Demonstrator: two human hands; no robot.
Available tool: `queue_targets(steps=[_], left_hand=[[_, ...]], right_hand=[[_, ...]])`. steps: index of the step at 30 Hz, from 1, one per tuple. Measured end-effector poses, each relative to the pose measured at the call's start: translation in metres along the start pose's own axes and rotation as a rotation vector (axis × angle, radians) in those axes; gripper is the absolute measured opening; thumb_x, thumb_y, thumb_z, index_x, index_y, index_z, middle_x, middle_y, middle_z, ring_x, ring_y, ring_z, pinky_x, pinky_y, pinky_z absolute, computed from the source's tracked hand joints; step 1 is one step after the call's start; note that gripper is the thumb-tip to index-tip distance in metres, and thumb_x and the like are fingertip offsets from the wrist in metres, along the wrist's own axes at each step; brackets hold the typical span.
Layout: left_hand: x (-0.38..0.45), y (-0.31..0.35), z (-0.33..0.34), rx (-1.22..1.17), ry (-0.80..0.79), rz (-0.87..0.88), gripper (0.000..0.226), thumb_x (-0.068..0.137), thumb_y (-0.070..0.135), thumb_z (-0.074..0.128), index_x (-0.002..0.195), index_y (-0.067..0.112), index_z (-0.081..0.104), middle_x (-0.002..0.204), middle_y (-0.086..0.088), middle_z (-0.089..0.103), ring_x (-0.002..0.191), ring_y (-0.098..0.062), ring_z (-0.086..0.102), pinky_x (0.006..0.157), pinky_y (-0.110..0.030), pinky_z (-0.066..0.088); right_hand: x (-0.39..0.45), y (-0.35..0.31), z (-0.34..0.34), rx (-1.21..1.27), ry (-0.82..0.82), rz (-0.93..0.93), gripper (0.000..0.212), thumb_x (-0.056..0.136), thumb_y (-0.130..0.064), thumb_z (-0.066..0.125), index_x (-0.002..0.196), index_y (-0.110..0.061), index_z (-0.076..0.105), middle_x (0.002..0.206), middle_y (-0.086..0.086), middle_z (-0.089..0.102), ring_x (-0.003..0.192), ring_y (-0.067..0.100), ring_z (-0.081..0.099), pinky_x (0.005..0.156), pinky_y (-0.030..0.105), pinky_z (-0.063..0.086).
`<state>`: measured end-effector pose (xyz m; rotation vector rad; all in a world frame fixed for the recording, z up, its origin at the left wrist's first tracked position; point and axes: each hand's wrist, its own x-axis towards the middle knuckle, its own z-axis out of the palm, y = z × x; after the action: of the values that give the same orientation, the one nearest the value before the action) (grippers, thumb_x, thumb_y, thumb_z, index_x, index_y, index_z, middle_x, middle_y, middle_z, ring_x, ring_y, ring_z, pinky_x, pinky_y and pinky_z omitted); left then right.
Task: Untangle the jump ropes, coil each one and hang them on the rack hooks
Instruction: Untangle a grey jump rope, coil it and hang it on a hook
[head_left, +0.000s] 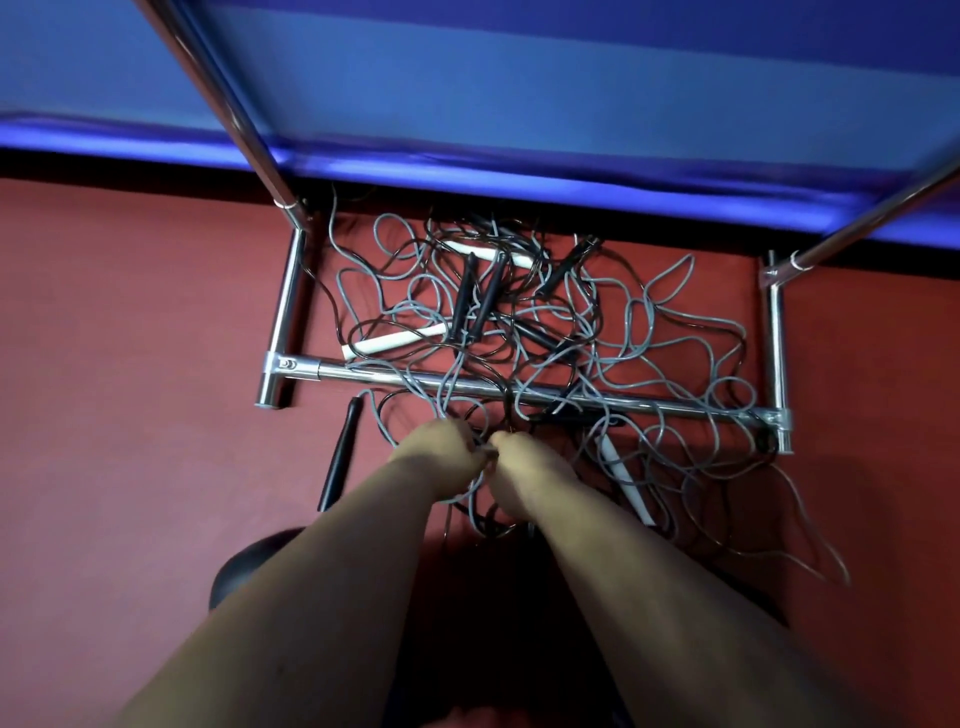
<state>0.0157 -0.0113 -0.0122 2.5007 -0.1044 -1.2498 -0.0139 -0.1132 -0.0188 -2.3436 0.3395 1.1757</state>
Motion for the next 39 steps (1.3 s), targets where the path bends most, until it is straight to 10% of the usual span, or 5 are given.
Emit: queue_targets(steps=[5,11,16,25,39], left_hand=[[-0.025,0.017,-0.033,-0.148,0.143,-0.005,0.022,0.087,0.033,0.059,0.079,0.014,0.056,0.09,-0.01,0.058,0.086,-0.026,0.051,0.068,-0.026,0.034],[-0.108,0.049,-0.059,-0.071,0.32,0.106,0.035,0.095,0.035,0.046,0.11,0.006,0.059,0.12,-0.017,0.053,0.115,-0.033,0.049,0.094,-0.034,0.041],[-0.194,0.062,-0.066,-0.28,0.24,0.206,0.025,0.095,0.036,0.05,0.079,0.017,0.052,0.091,-0.009,0.064,0.084,-0.024,0.055,0.071,-0.028,0.038],[-0.322,0.036,-0.036,-0.254,0.446,0.318,0.021,0.094,0.029,0.054,0.078,0.022,0.044,0.08,0.0,0.056,0.077,-0.021,0.05,0.069,-0.028,0.036],[-0.428,0.081,-0.042,-1.376,0.326,0.456,0.022,0.1,0.016,0.043,0.082,0.012,0.055,0.079,-0.005,0.065,0.056,-0.01,0.065,0.054,-0.025,0.053]], right_hand=[[-0.036,-0.014,-0.03,0.141,0.184,-0.003,0.005,0.095,-0.017,0.04,0.095,-0.017,0.046,0.117,0.015,0.06,0.099,0.031,0.057,0.072,0.028,0.035],[-0.125,-0.029,-0.079,0.503,0.432,-0.078,0.029,0.089,-0.017,0.047,0.061,-0.015,0.044,0.068,0.007,0.053,0.068,0.024,0.048,0.061,0.029,0.034],[-0.227,-0.025,-0.109,1.18,0.605,-0.101,0.028,0.091,-0.007,0.044,0.064,-0.011,0.049,0.066,0.005,0.054,0.055,0.017,0.049,0.055,0.026,0.043],[-0.372,0.011,-0.058,1.509,0.676,-0.26,0.034,0.099,-0.013,0.039,0.067,-0.009,0.048,0.067,0.009,0.054,0.043,0.009,0.054,0.048,0.018,0.049],[-0.442,0.006,-0.013,0.626,0.444,-0.501,0.027,0.078,-0.031,0.074,0.095,-0.019,0.057,0.063,-0.007,0.046,0.056,0.006,0.045,0.055,0.016,0.037]])
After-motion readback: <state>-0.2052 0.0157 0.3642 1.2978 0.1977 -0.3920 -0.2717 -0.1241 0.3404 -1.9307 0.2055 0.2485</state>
